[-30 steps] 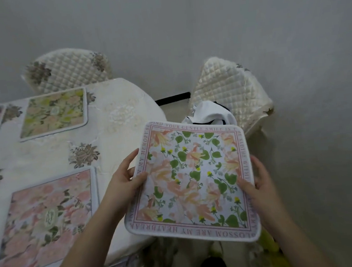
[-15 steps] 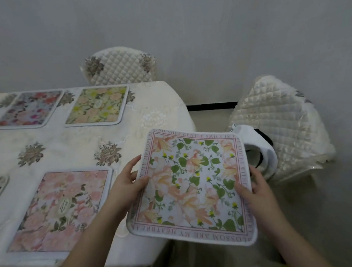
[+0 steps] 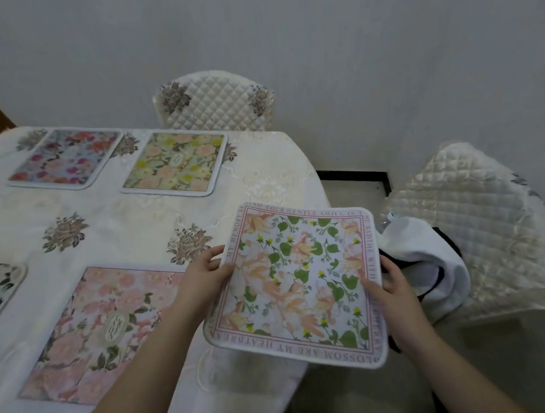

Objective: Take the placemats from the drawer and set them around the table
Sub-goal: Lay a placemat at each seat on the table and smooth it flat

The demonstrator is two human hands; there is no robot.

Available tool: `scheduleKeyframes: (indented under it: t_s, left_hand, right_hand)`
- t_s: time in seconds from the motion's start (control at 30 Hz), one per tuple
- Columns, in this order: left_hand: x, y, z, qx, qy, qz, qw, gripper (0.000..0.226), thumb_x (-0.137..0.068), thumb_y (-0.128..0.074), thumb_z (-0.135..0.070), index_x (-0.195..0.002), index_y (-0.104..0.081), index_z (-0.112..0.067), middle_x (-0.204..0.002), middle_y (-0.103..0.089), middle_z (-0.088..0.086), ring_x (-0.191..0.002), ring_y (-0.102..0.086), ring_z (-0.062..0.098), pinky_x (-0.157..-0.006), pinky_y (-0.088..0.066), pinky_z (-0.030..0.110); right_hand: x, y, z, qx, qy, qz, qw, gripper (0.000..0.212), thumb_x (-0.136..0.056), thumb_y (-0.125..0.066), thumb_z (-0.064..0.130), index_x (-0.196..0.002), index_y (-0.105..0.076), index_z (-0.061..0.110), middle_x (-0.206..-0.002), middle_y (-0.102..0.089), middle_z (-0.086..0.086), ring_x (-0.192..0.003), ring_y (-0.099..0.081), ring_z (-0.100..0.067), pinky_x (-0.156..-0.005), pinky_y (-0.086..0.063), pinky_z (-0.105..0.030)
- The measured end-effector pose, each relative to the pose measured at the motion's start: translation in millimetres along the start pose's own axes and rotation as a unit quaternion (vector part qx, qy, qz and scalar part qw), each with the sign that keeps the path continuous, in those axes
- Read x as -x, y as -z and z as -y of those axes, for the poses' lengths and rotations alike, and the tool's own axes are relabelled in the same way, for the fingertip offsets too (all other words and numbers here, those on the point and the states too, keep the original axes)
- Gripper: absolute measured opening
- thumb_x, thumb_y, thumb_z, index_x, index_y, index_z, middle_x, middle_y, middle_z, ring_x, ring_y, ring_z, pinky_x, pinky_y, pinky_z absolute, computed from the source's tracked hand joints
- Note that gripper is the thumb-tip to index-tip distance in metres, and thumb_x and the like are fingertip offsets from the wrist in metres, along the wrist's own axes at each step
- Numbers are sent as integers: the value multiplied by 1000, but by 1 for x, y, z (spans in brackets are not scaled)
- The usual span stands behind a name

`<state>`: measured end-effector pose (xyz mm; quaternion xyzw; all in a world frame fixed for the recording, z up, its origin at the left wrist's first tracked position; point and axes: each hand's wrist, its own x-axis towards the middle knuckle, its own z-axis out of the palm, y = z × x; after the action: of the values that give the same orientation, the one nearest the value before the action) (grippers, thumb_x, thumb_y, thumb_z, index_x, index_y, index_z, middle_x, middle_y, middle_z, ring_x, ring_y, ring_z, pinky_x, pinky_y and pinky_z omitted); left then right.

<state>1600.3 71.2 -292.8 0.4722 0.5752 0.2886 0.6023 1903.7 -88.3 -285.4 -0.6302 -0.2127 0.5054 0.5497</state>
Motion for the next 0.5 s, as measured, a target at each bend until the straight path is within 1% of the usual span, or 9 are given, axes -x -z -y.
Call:
scheduleKeyframes:
  t_s: [0.07,0.13,0.2,0.27,0.33,0.4,0.43,0.5]
  left_hand:
    - [-19,6,2,0,9,6,1000,25,-91,-68,-13,-115,-65,-21,-97,-78,7,-82,-76,29,-73,-62,47]
    - [-34,10,2,-8,16,-1,1000,22,-89,-70,-13,-108,-67,-21,-94,-78,7,-78,-76,24,-64,-62,37]
    - [-47,11,2,-20,26,-11,999,22,-87,-72,-15,-108,-67,-20,-87,-77,3,-74,-76,19,-56,-56,30]
    - [-60,11,2,-35,33,-21,999,23,-87,-71,-18,-110,-67,-18,-79,-76,-1,-70,-74,16,-53,-53,27]
    - [-75,10,1,-48,35,-39,997,22,-89,-70,-19,-111,-67,-16,-82,-76,-1,-69,-73,15,-51,-52,25]
    - [-90,10,0,-49,43,-53,996,24,-91,-69,-19,-114,-67,-14,-92,-73,4,-76,-72,18,-58,-57,32]
    - [-98,10,-1,-51,49,-56,996,24,-92,-69,-19,-115,-67,-12,-96,-73,7,-82,-72,22,-66,-60,38]
    - [-113,13,-1,-61,70,-67,993,24,-92,-69,-18,-115,-69,-12,-101,-74,11,-91,-72,30,-81,-60,48]
  right_hand:
    - [-12,-6,0,17,-5,-10,1000,58,-91,-69,14,-141,-44,31,-106,-75,-3,-92,-75,-28,-65,-61,-41]
    - [-26,-11,0,35,-13,-16,999,53,-92,-68,15,-139,-47,27,-104,-76,-3,-91,-75,-26,-70,-61,-45]
    - [-38,-16,0,45,-27,-23,998,44,-93,-66,14,-134,-50,21,-101,-77,-4,-89,-75,-26,-73,-60,-47]
    - [-53,-20,0,53,-35,-25,998,39,-94,-64,12,-131,-52,16,-100,-77,-3,-88,-75,-24,-70,-60,-43]
    - [-71,-23,0,61,-43,-27,997,39,-94,-64,9,-130,-53,14,-104,-75,-5,-89,-75,-23,-70,-60,-40]
    - [-90,-25,-1,70,-53,-19,996,37,-94,-63,8,-129,-54,14,-108,-74,-8,-91,-74,-25,-75,-61,-43]
    - [-100,-26,-2,74,-57,-10,996,36,-93,-63,9,-128,-56,15,-109,-73,-9,-91,-74,-25,-76,-60,-45]
    - [-119,-30,-3,78,-68,5,995,32,-93,-63,9,-124,-58,16,-110,-73,-8,-91,-75,-24,-78,-60,-46]
